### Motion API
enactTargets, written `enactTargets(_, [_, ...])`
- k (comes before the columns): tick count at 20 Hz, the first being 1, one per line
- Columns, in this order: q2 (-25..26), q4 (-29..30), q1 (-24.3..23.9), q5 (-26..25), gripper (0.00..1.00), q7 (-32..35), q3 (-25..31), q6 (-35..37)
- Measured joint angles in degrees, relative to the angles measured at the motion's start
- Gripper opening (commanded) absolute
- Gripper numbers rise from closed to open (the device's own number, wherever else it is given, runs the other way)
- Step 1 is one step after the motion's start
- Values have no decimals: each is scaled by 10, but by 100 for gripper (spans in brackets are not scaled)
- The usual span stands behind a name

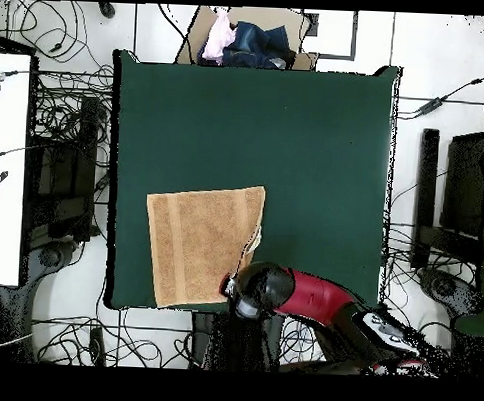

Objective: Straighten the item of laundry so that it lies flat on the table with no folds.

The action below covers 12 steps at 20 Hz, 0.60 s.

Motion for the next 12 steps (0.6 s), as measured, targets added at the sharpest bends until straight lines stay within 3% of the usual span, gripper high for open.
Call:
enactTargets(6, [-4, -31, -1, -8, 0, 0, -1, -7])
enactTargets(12, [-19, -24, 4, -5, 0, 0, -1, -23])
